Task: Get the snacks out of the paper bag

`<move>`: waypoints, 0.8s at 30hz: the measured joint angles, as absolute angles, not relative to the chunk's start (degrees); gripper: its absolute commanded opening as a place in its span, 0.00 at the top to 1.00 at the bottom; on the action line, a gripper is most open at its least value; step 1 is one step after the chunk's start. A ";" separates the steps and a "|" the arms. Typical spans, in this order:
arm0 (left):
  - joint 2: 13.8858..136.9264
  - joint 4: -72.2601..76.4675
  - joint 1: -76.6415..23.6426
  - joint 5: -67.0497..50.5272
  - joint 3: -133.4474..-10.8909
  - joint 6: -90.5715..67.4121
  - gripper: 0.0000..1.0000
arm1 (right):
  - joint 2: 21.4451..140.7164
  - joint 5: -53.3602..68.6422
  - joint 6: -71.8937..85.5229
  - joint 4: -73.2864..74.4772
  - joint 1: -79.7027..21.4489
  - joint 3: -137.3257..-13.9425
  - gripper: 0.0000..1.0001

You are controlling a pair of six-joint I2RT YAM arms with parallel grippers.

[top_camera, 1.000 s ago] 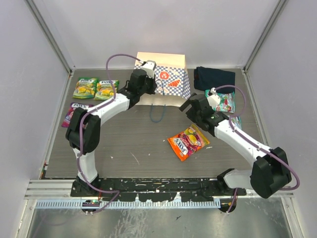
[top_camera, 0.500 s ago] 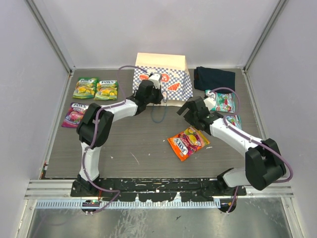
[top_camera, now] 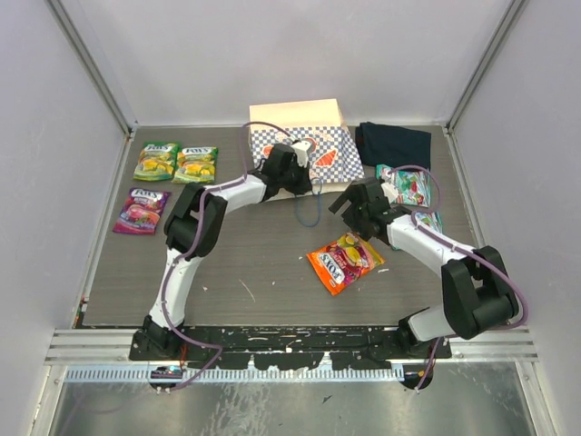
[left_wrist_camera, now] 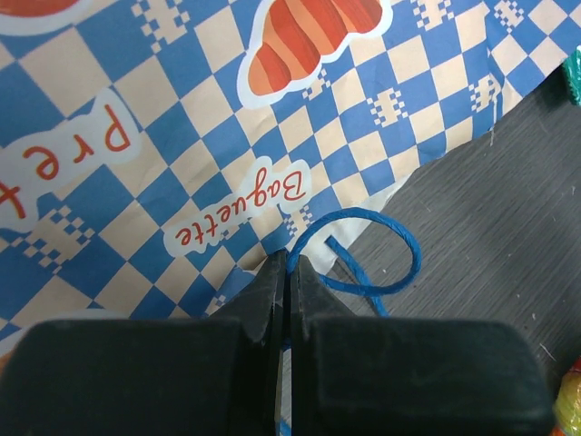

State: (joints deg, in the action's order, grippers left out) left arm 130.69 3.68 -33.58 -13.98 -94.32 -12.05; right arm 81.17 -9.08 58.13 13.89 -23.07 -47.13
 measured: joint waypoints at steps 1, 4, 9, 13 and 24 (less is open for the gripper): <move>131.07 2.59 -33.58 -14.46 -95.31 -11.53 1.00 | 81.25 -8.51 58.04 13.63 -22.74 -46.96 0.05; 131.48 -0.01 -33.36 -15.73 -97.97 -10.81 1.00 | 81.62 -7.33 57.58 13.17 -22.09 -46.89 0.05; 131.11 -1.21 -33.23 -16.49 -99.98 -10.33 1.00 | 81.82 -5.50 57.71 11.44 -22.00 -46.33 0.10; 129.32 -2.28 -33.23 -15.33 -99.83 -10.07 1.00 | 81.41 -3.55 61.01 4.08 -23.64 -40.88 0.13; 116.99 -3.81 -33.39 -10.39 -99.61 -10.46 1.00 | 84.68 -4.38 74.63 -20.71 -31.88 -34.61 0.22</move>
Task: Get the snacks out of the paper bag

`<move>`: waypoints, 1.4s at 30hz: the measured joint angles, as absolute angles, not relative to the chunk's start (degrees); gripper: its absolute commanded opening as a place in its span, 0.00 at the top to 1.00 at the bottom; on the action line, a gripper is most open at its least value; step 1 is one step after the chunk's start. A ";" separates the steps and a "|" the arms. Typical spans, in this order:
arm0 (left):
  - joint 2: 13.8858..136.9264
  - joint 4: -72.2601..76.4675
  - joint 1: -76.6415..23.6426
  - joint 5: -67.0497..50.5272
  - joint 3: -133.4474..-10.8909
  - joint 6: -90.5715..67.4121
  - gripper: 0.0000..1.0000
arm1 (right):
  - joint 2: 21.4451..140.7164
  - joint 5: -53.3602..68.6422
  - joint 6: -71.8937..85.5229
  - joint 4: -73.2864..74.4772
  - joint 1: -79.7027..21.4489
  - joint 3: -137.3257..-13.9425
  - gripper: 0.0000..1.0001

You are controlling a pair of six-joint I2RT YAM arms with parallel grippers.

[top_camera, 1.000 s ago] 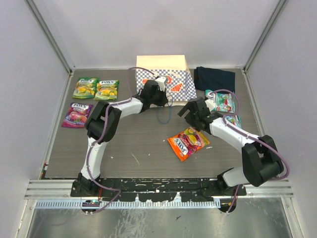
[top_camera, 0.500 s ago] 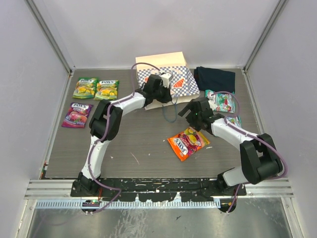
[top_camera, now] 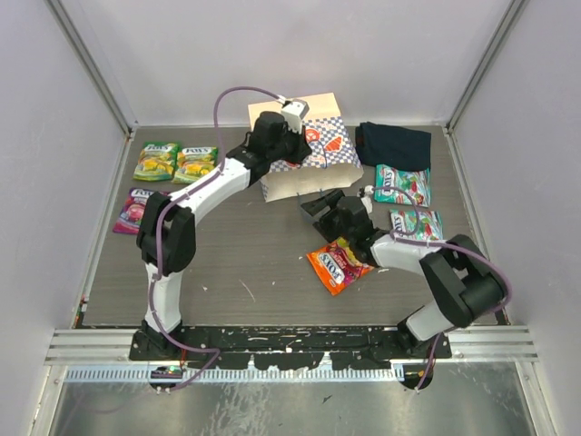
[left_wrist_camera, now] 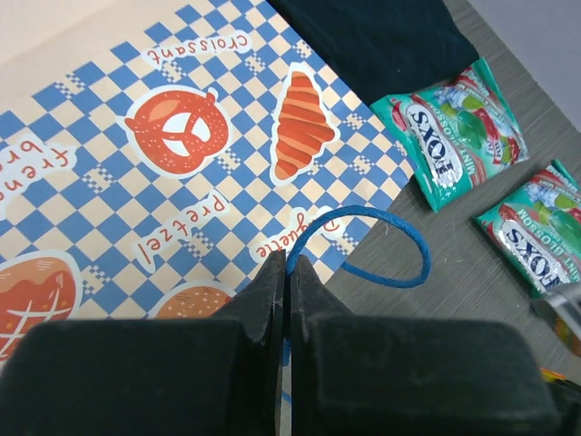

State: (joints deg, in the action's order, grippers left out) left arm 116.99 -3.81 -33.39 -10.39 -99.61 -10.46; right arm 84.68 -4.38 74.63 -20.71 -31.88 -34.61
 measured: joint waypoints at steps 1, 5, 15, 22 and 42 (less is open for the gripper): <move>116.31 -3.90 -33.41 -10.11 -99.66 -10.61 1.00 | 85.76 -4.58 75.44 -22.63 -31.88 -34.72 0.23; 114.80 -5.32 -33.47 -9.15 -99.88 -10.96 1.00 | 91.79 -5.13 79.33 -29.87 -31.79 -36.25 0.30; 114.61 -8.14 -34.13 -8.56 -101.41 -11.09 1.00 | 108.20 -8.73 88.25 -44.27 -31.27 -44.84 0.56; 113.19 -9.69 -36.99 -2.59 -101.47 -6.57 1.00 | 117.78 -7.33 91.57 -48.27 -28.62 -52.99 0.56; 111.70 -21.69 -38.15 -4.38 -110.76 -3.99 1.00 | 130.04 -5.76 90.52 -43.38 -24.36 -70.78 0.47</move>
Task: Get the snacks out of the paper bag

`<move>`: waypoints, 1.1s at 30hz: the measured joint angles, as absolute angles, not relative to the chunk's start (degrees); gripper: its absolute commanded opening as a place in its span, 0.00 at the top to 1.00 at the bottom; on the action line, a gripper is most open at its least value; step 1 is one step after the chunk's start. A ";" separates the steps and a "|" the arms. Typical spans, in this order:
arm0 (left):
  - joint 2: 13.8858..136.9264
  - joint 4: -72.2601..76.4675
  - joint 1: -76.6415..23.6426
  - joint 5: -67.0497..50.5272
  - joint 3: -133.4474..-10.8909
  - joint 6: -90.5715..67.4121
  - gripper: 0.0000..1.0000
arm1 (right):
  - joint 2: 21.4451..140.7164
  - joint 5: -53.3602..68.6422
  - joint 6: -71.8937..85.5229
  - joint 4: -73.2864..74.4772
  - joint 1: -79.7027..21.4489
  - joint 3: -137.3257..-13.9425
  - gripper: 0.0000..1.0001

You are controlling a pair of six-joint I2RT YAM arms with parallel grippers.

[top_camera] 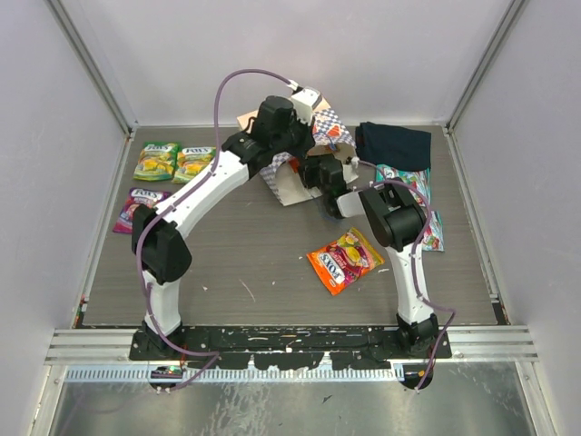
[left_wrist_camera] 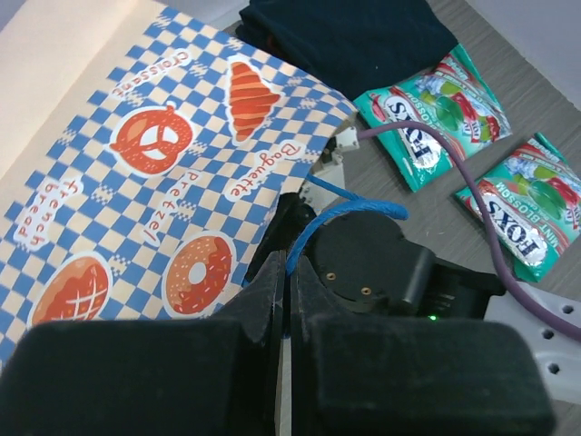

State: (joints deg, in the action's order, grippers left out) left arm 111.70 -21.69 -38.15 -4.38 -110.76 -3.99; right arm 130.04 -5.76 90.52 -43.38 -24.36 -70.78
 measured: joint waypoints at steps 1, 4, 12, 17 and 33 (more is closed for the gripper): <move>111.70 -21.98 -38.28 -4.54 -111.20 -4.08 1.00 | 130.17 -6.26 90.17 -42.39 -24.56 -71.99 0.47; 111.72 -23.05 -38.79 -4.97 -112.20 -4.49 1.00 | 130.58 -7.49 89.27 -39.70 -25.21 -75.40 0.46; 111.74 -25.17 -39.22 -5.87 -112.49 -5.06 1.00 | 134.87 -8.27 88.18 -31.42 -26.68 -83.35 0.45; 111.98 -25.43 -39.22 -6.74 -112.49 -4.62 1.00 | 135.04 -8.19 87.13 -28.60 -27.38 -84.97 0.46; 112.71 -26.92 -39.27 -11.97 -112.49 -1.02 1.00 | 132.38 -0.62 80.23 -19.59 -30.44 -85.58 0.52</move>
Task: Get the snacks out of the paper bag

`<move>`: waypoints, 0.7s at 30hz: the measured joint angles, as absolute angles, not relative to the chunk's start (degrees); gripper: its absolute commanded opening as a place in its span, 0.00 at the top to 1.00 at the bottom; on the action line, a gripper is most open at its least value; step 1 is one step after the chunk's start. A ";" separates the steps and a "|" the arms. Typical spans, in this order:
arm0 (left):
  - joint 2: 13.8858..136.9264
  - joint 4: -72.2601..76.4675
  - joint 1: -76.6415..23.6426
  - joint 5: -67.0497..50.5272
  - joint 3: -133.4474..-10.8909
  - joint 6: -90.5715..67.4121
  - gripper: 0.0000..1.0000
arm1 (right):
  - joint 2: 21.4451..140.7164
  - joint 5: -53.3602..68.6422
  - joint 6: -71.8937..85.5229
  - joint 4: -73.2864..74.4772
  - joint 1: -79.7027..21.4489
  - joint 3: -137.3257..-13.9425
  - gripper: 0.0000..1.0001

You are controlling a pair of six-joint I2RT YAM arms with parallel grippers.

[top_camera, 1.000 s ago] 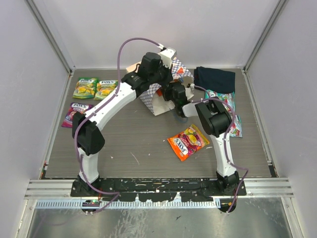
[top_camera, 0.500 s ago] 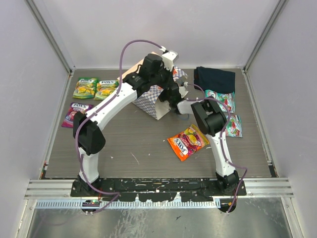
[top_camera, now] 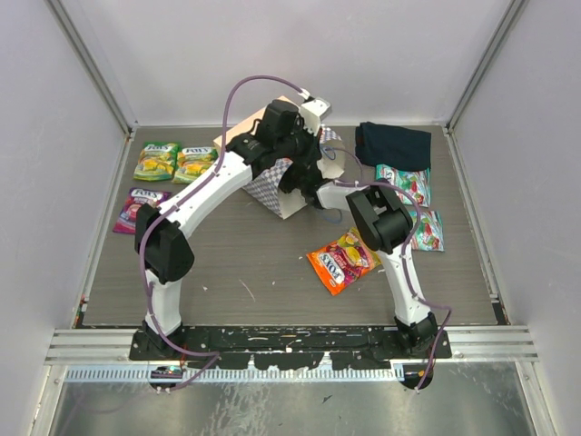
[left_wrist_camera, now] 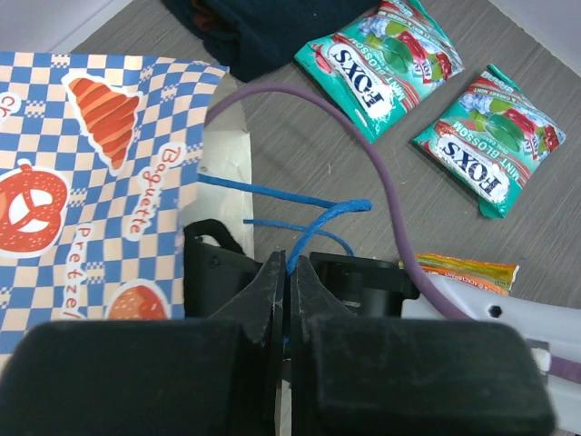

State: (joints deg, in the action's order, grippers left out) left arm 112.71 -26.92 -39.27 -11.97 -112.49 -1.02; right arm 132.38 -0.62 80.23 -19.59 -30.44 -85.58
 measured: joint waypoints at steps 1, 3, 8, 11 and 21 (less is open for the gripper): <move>112.71 -26.98 -39.27 -12.36 -112.49 -0.82 1.00 | 132.97 0.14 80.03 -19.40 -30.55 -87.09 0.54; 112.71 -27.20 -39.18 -13.26 -112.49 -0.58 1.00 | 134.30 1.10 79.85 -19.49 -30.65 -89.69 0.56; 112.71 -28.08 -38.68 -15.66 -112.64 -0.54 1.00 | 137.58 1.93 79.77 -19.86 -30.68 -93.17 0.98; 112.77 -28.53 -38.28 -17.50 -113.25 -0.49 1.00 | 138.85 2.42 80.58 -21.12 -30.35 -93.21 0.99; 116.33 -35.99 -34.85 -25.65 -119.81 5.34 1.00 | 139.41 -2.44 87.66 -32.77 -25.34 -86.67 0.99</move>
State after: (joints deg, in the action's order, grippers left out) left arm 116.33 -35.99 -34.85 -25.65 -119.81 5.34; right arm 139.41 -2.44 87.66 -32.77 -25.34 -86.67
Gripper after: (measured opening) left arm 0.010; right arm 0.127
